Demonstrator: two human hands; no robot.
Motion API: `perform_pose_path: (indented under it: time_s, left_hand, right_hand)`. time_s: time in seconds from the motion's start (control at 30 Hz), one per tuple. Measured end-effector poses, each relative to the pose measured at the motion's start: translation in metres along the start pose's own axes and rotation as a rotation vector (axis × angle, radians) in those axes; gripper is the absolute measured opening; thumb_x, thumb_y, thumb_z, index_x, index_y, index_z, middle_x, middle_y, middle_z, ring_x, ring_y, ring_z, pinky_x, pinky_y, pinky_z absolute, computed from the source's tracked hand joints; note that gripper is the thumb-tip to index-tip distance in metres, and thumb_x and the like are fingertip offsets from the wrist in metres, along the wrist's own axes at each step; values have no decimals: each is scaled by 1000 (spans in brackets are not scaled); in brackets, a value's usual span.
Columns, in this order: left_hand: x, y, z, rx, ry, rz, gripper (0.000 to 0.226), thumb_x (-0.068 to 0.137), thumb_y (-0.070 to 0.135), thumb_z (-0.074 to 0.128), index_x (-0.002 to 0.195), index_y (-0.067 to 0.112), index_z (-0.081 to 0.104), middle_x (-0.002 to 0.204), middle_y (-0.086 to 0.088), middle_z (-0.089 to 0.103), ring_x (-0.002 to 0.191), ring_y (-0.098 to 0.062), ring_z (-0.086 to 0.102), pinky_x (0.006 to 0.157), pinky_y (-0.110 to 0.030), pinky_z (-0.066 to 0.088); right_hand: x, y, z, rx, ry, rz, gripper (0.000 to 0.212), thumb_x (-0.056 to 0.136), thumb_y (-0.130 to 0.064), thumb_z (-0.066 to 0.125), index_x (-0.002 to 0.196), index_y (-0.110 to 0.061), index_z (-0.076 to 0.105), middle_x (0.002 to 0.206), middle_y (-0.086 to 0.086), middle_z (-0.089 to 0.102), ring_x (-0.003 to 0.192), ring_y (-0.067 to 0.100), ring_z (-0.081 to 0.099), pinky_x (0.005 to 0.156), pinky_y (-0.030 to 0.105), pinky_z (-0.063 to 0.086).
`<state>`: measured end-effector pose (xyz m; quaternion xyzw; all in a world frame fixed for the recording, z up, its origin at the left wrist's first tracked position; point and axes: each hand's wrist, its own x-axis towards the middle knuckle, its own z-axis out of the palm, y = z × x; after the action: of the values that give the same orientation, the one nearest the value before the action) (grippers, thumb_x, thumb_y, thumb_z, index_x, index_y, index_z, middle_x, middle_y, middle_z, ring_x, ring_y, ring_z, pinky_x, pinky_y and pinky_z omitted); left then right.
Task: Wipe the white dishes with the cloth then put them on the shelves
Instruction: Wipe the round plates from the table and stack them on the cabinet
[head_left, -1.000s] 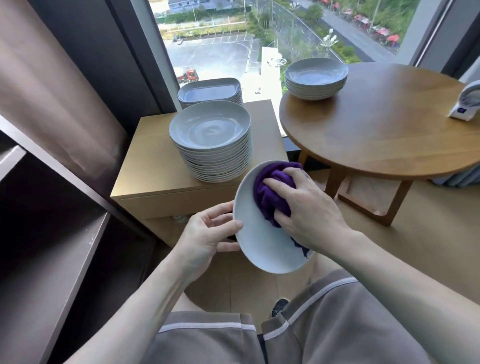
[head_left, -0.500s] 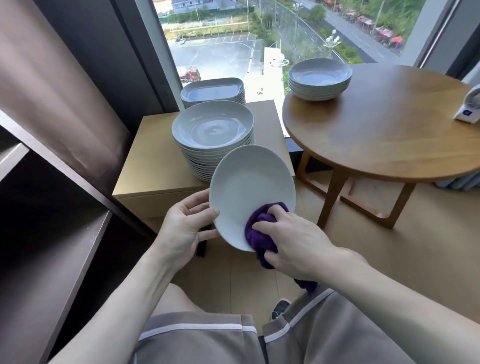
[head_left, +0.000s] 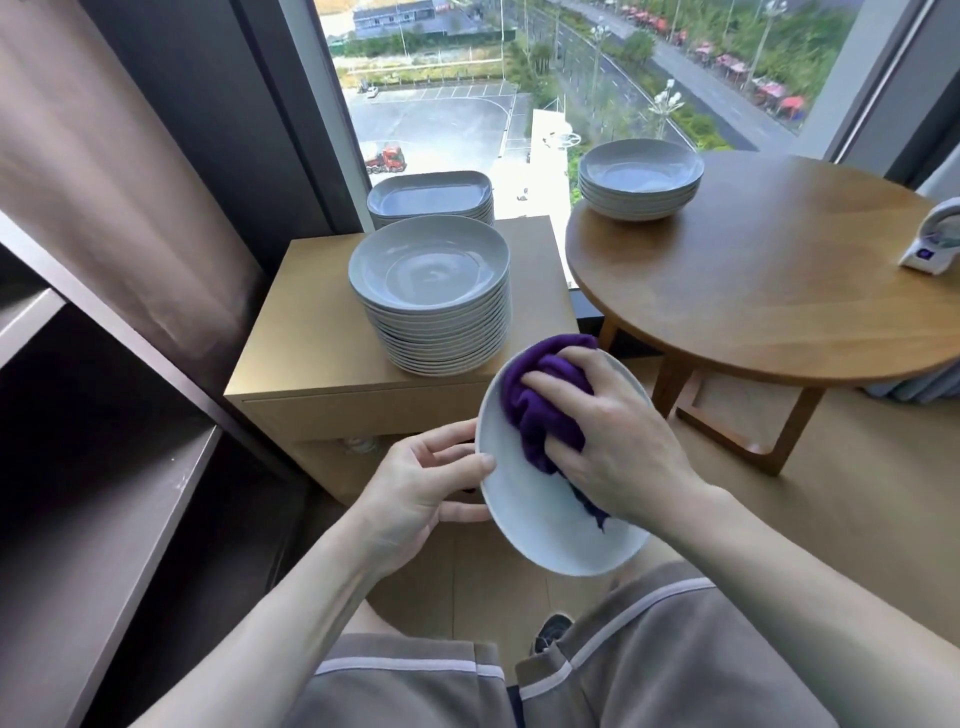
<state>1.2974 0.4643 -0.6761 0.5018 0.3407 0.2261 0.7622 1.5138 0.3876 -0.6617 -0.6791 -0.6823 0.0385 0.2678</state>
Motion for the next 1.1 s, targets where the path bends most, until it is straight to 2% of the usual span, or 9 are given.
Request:
perform_pose_path:
  time_s: [0.17,0.3,0.37,0.5,0.7,0.8,0.97,1.1]
  left_hand:
    - [-2,4,-7,2,82,39,52,81,16,81,132,16,71,121,-18,75,105,-30,75,73,-39,63]
    - [-2,8,-15,-12,130,60,60,71,26,87,129,18,73,121,-17,76,106,-31,76,72,-40,63]
    - [-1,10,-19,-28,150,70,55,74,22,87,128,19,74,122,-17,75,107,-32,75,73,-41,63]
    - [1,16,-30,-34,194,96,54,70,24,90,122,24,77,121,-16,76,109,-32,75,76,-43,63]
    - [4,12,-26,-58,181,86,55,72,20,89,125,20,75,121,-17,75,109,-34,75,75,-42,64]
    - [5,9,-21,-53,152,74,48,79,13,84,126,19,74,122,-18,75,111,-35,74,76,-42,64]
    - [5,9,-18,-37,133,67,45,76,10,85,120,23,78,120,-17,76,109,-33,75,75,-41,64]
    - [2,8,-14,-11,98,47,47,77,11,84,123,21,77,120,-18,76,107,-32,75,76,-41,63]
  right_hand:
    - [0,9,4,-187,-66,194,58,91,-37,65,146,-29,48,145,7,39,111,30,52,79,41,55]
    - [-3,8,8,-267,-165,271,55,91,-38,61,142,-29,47,140,7,42,111,31,53,79,36,52]
    - [-6,5,9,-270,-223,276,50,90,-38,60,138,-27,49,137,6,42,111,31,54,80,37,53]
    - [-15,-9,17,-216,-326,156,39,90,-39,58,127,-28,55,130,3,46,106,27,56,78,34,56]
    - [-20,-23,24,-94,-337,-67,50,90,-45,62,137,-36,49,139,-5,46,117,20,54,89,29,53]
    - [-18,-21,23,-67,-311,-104,53,90,-44,64,141,-37,48,143,-6,45,122,18,51,93,28,51]
    - [-16,-17,21,-15,-279,-114,55,92,-41,62,144,-34,46,147,-4,41,126,20,49,97,32,52]
    - [-11,-13,16,6,-174,-74,59,90,-35,66,146,-31,48,148,-1,41,125,22,49,99,33,50]
